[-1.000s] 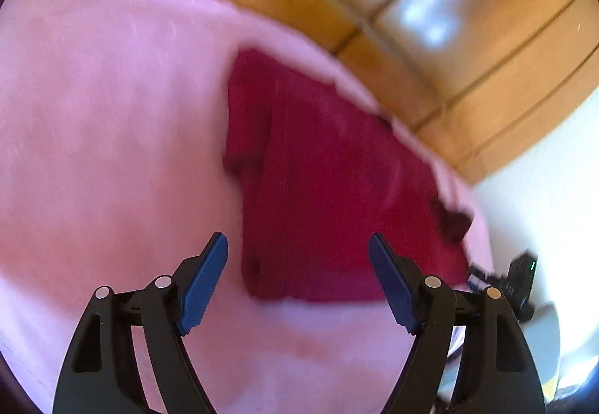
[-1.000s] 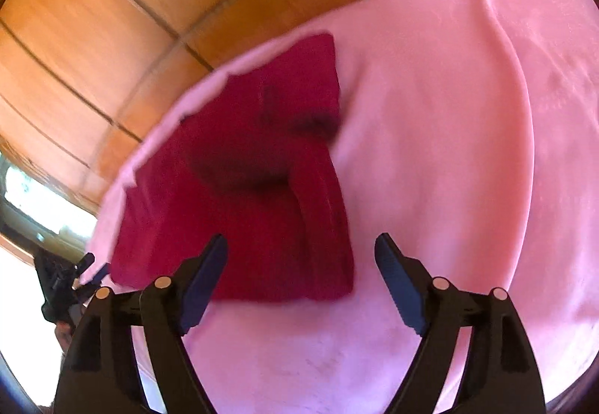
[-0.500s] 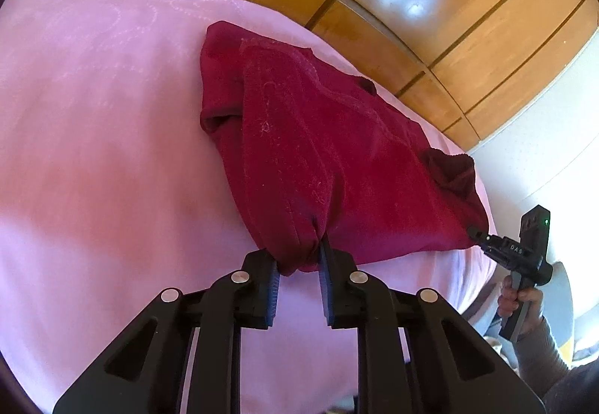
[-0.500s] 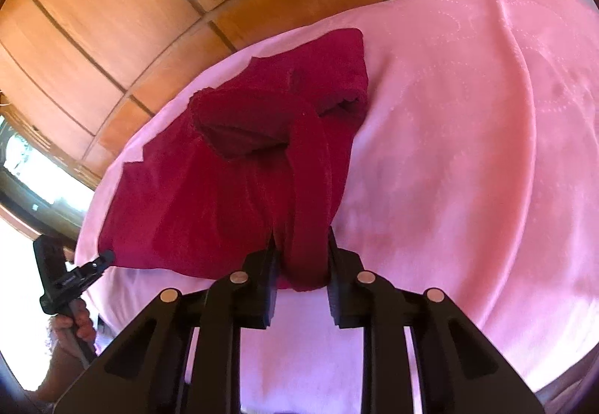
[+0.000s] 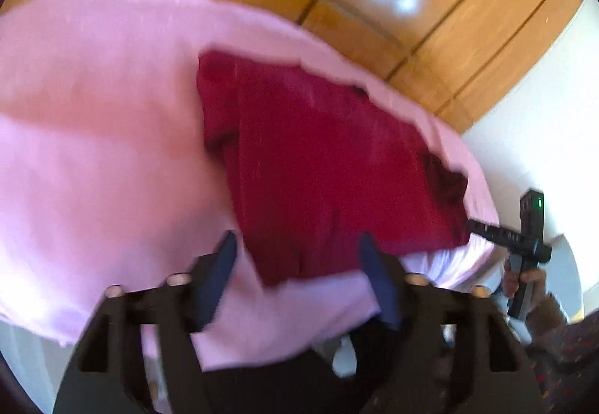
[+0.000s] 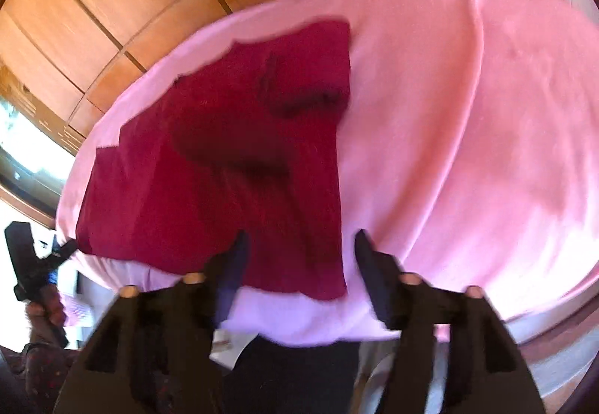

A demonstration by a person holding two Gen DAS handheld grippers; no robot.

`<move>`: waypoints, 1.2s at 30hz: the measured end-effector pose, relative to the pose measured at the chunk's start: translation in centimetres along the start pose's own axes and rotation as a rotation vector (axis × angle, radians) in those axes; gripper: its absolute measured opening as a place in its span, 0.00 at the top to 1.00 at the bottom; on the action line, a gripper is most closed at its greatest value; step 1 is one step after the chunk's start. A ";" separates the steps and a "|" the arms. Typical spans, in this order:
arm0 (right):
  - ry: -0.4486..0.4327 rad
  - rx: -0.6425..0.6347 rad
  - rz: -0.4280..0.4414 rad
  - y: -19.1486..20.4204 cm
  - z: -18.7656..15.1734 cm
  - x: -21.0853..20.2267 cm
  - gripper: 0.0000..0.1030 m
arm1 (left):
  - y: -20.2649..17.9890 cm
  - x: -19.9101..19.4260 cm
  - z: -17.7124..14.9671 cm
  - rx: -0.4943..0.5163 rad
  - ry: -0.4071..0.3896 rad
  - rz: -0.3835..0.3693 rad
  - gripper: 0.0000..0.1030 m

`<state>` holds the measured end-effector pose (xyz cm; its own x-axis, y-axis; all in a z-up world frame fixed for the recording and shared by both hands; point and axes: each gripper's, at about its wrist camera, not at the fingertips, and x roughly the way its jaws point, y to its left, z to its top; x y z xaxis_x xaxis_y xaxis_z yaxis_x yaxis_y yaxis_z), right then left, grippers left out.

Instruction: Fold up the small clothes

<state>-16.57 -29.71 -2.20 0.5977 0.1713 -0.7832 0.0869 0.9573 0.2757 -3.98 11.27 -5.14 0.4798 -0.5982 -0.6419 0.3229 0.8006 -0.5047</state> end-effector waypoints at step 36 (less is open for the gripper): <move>-0.235 -0.072 -0.017 1.9 19.4 4.2 0.93 | 0.1 2.6 15.2 0.109 -0.211 0.082 0.93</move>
<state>1.56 -31.71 5.79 0.7665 0.1040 -0.6337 0.0469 0.9751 0.2168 9.74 10.29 1.92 0.6638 -0.5198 -0.5378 0.3563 0.8520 -0.3837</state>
